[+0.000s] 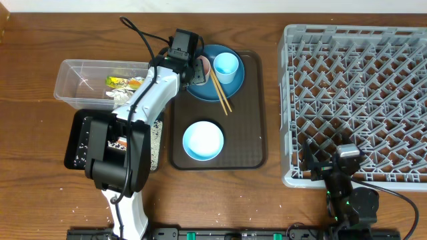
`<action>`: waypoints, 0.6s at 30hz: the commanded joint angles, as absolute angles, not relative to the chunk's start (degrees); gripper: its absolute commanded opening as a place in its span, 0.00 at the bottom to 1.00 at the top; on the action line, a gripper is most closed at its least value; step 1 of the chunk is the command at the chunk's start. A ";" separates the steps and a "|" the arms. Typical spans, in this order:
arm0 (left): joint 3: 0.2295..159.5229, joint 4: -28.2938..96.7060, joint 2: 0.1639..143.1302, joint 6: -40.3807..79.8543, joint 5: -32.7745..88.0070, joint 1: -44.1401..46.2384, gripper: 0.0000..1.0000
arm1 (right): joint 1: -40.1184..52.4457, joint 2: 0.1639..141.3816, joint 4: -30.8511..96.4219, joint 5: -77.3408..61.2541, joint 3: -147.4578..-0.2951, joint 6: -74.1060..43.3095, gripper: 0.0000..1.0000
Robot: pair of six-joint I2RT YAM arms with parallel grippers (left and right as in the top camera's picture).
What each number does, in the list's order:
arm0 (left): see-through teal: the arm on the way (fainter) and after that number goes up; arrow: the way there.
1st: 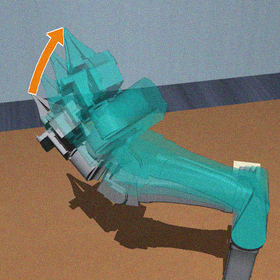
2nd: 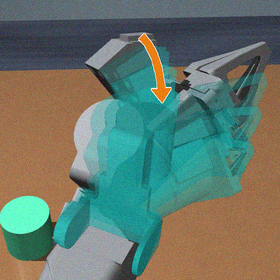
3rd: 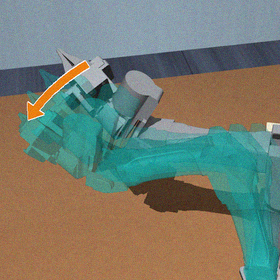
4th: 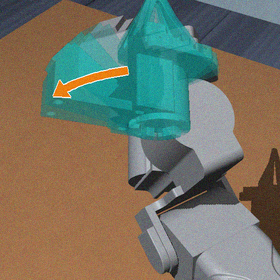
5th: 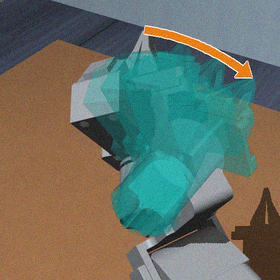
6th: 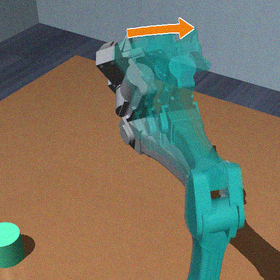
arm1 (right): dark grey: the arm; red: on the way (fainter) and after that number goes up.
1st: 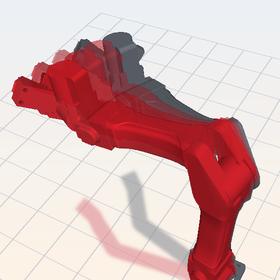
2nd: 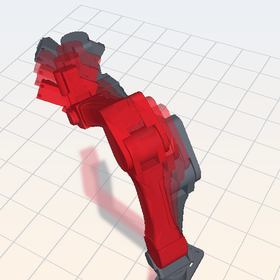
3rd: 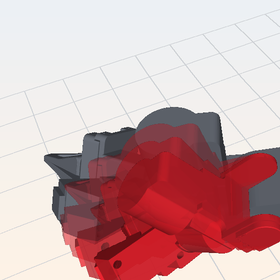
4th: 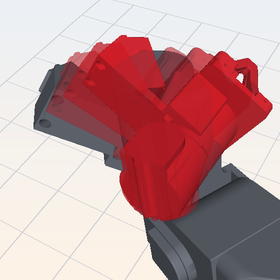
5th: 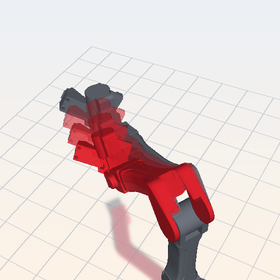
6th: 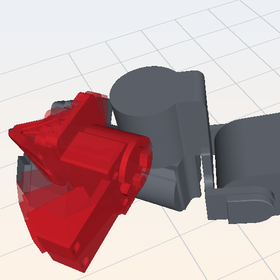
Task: Sort waste into correct bins and load items into the dishwasher rack
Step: 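Lower the left gripper and grip the rim of the pink cup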
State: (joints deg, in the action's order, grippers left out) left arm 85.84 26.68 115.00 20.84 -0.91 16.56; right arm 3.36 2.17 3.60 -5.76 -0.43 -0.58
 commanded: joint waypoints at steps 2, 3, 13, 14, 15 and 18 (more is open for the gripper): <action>85.43 26.65 114.91 19.99 -2.15 16.32 0.51 | 3.68 1.80 3.75 -5.82 -0.32 0.05 0.99; 85.43 26.68 114.91 19.99 -2.15 16.32 0.50 | 3.68 1.80 3.75 -5.82 -0.32 0.05 0.99; 85.45 27.05 114.89 19.94 -2.17 16.32 0.26 | 3.68 1.80 3.75 -5.82 -0.32 0.08 0.99; 85.45 27.09 114.89 19.94 -2.17 16.32 0.24 | 3.68 1.80 3.75 -5.82 -0.32 0.05 0.99; 85.45 27.11 114.89 19.94 -2.17 16.32 0.24 | 3.68 1.80 3.75 -5.82 -0.32 0.08 0.99; 85.45 27.14 114.89 19.94 -2.17 16.32 0.19 | 3.68 1.80 3.75 -5.82 -0.32 0.05 0.99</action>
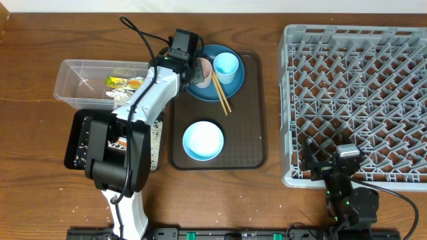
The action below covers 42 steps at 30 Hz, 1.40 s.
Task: Sort waste into correct bins and load items into the dishwasher rack
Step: 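Lower the left gripper and grip the rim of the pink cup, then lift the pink cup and turn it sideways toward the right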
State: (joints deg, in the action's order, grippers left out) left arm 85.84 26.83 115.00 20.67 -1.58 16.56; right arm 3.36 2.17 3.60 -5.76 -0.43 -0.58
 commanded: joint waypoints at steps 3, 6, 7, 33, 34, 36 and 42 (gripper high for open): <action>85.45 27.33 114.87 19.92 -2.17 16.32 0.12 | 3.68 1.80 3.75 -5.82 -0.32 0.05 0.99; 85.43 27.46 114.87 19.90 -2.20 16.32 0.09 | 3.68 1.80 3.75 -5.82 -0.32 0.08 0.99; 85.45 27.55 114.87 19.92 -2.20 16.32 0.08 | 3.66 1.80 3.75 -5.82 -0.32 0.05 0.99; 85.45 37.12 97.14 18.70 -2.13 16.32 0.06 | 3.68 1.80 3.75 -5.82 -0.32 0.05 0.99; 85.45 38.57 95.35 19.53 -1.93 16.32 0.06 | 3.66 1.80 3.75 -5.82 -0.32 0.05 0.99; 85.45 41.78 92.18 20.25 -0.27 16.32 0.06 | 3.68 1.80 3.75 -5.82 -0.32 0.08 0.99; 85.45 51.48 83.26 20.03 10.04 16.32 0.06 | 3.68 1.80 3.75 -5.82 -0.32 0.05 0.99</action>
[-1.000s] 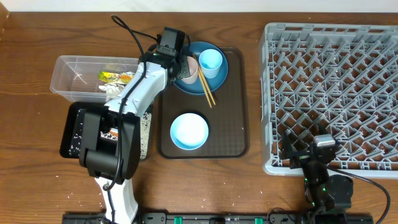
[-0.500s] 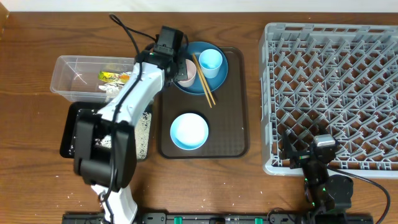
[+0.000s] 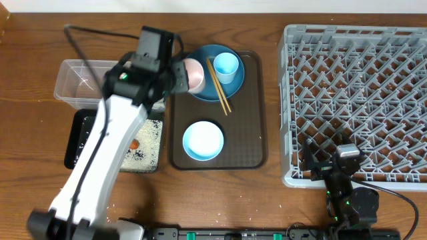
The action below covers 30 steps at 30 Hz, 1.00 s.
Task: Sort waste into correct bins and load items into the dishwasher rack
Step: 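Lift the pink cup and turn it sideways toward the right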
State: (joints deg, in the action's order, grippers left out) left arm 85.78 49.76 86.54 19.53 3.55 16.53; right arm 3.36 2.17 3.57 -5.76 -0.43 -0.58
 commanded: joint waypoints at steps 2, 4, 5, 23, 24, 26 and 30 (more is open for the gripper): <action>85.45 52.77 80.86 19.97 14.57 16.32 0.06 | 3.68 1.80 3.75 -5.82 -0.32 0.05 0.99; 85.45 53.45 78.70 19.97 20.40 16.29 0.06 | 3.68 1.80 3.75 -5.82 -0.32 0.08 0.99; 85.45 53.60 77.80 19.97 23.35 16.29 0.06 | 3.66 1.80 3.75 -5.82 -0.32 0.08 0.99; 85.45 53.52 73.34 21.74 44.58 15.62 0.07 | 3.68 1.80 -0.73 -12.64 -0.32 -0.82 0.99; 85.45 53.52 73.34 21.71 44.58 15.29 0.06 | 3.68 1.80 -2.04 -15.59 -0.32 -1.34 0.99; 85.45 53.54 73.34 21.71 44.60 14.33 0.06 | 3.68 1.80 -5.96 -23.11 -0.36 -1.74 0.99; 85.45 53.56 73.34 21.71 44.60 12.71 0.06 | 3.66 1.85 -11.00 -30.63 -4.60 -8.93 0.99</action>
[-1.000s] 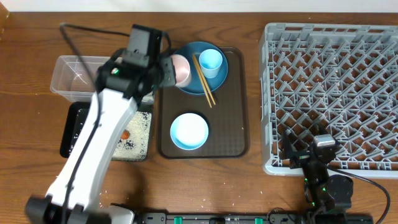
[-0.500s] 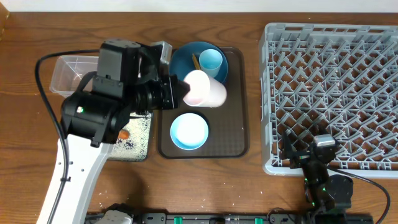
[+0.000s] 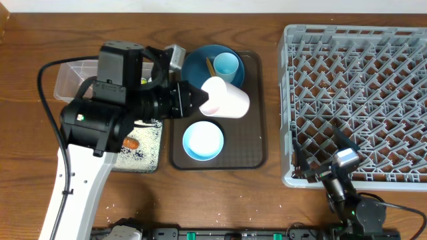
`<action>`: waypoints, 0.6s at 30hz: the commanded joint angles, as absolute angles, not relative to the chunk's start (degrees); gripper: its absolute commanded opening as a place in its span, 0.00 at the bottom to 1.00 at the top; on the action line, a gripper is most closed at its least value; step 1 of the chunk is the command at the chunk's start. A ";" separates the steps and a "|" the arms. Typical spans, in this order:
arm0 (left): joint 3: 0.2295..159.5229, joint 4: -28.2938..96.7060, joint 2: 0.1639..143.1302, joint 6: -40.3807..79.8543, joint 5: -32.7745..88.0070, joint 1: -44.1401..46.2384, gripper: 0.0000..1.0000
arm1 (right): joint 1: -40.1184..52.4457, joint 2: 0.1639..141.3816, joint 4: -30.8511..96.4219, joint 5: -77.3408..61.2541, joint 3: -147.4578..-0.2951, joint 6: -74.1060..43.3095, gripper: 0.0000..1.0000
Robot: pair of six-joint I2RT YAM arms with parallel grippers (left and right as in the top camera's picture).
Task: Sort waste into correct bins and load items into the dishwasher rack
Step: 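Lift the pink cup and turn it sideways toward the right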
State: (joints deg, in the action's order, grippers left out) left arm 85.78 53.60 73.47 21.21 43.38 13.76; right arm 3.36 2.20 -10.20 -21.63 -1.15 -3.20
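My left gripper (image 3: 202,99) is raised high over the brown tray (image 3: 257,143) and shut on the rim of a pink cup (image 3: 227,100), which lies on its side in the grip. Below it the blue plate (image 3: 193,63) carries a light blue cup (image 3: 226,65) and chopsticks, mostly hidden behind the pink cup. A light blue bowl (image 3: 203,141) sits at the tray's front. My right gripper (image 3: 323,157) stands open at the near left corner of the grey dishwasher rack (image 3: 360,93).
A clear plastic bin (image 3: 70,77) with wrappers lies at the far left, mostly covered by my left arm. A black tray (image 3: 143,150) with rice and an orange scrap sits in front of it.
My left gripper has risen toward the camera with the pink cup and shifted right over the tray's middle. The right gripper has tilted and lifted a little at the rack's corner.
My left gripper was low at the pink cup on the blue plate for the first two moments. Then it held the cup lifted at the plate's left edge. Now the cup hangs high above the tray, still in its grip.
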 commanded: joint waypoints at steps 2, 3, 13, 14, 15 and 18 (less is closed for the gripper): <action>85.45 53.58 73.34 21.71 44.60 12.12 0.06 | 3.66 2.37 -9.06 -32.88 -10.02 -12.12 0.99; 85.45 53.58 73.34 21.71 44.60 11.99 0.06 | 3.68 3.05 -7.44 -34.33 -13.21 -12.78 0.99; 85.45 53.06 73.47 21.71 54.08 9.56 0.06 | 3.66 24.64 11.14 -67.31 -43.53 -11.53 0.99; 85.45 53.01 73.63 21.71 57.28 8.32 0.06 | 3.66 27.05 11.00 -71.33 -45.28 -11.53 0.99; 85.45 53.04 73.80 21.67 61.52 6.59 0.06 | 3.66 29.65 10.55 -75.46 -47.05 -11.60 0.99; 85.45 53.06 74.78 19.97 73.52 1.93 0.06 | 3.66 35.92 6.15 -89.43 -50.15 -11.77 0.99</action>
State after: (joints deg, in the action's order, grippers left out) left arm 85.73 53.28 73.78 21.12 58.61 5.41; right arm 3.36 32.34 7.46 -70.94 -47.92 -11.35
